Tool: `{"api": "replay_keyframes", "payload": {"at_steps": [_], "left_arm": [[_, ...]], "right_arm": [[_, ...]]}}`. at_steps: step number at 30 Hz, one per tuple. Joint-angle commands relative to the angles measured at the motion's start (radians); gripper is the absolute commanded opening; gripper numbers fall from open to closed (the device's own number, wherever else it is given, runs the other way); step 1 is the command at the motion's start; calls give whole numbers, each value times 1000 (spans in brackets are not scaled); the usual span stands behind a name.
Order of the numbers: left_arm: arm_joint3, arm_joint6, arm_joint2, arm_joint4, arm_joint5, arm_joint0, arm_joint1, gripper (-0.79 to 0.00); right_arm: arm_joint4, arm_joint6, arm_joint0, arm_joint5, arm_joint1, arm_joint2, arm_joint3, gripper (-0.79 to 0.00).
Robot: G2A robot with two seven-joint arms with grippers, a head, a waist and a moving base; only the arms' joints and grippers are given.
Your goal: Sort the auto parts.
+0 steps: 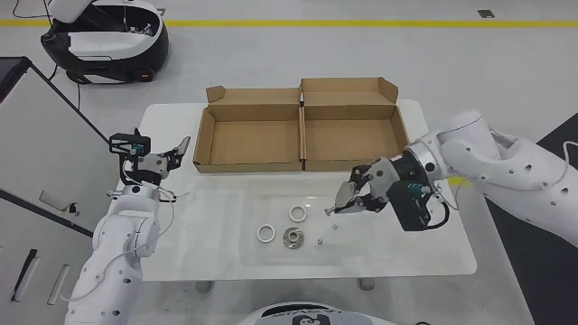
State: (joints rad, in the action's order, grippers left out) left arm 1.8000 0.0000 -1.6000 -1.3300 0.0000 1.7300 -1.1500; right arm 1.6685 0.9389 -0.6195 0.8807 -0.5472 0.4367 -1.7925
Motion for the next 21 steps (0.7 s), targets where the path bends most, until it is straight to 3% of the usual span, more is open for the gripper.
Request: {"api": "replay_keyframes", "payload": {"at_steps": [1, 4, 17, 21], "left_arm": [[0, 0, 0, 0, 0, 0, 0, 0], [0, 0, 0, 0, 0, 0, 0, 0], [0, 0, 0, 0, 0, 0, 0, 0], [0, 0, 0, 0, 0, 0, 0, 0]], "right_arm": [[8, 67, -14, -67, 10, -12, 1, -785], [11, 128, -18, -127, 21, -32, 5, -785], [11, 128, -18, -127, 21, -32, 5, -785], [-57, 99, -50, -191, 13, -16, -2, -785]]}}
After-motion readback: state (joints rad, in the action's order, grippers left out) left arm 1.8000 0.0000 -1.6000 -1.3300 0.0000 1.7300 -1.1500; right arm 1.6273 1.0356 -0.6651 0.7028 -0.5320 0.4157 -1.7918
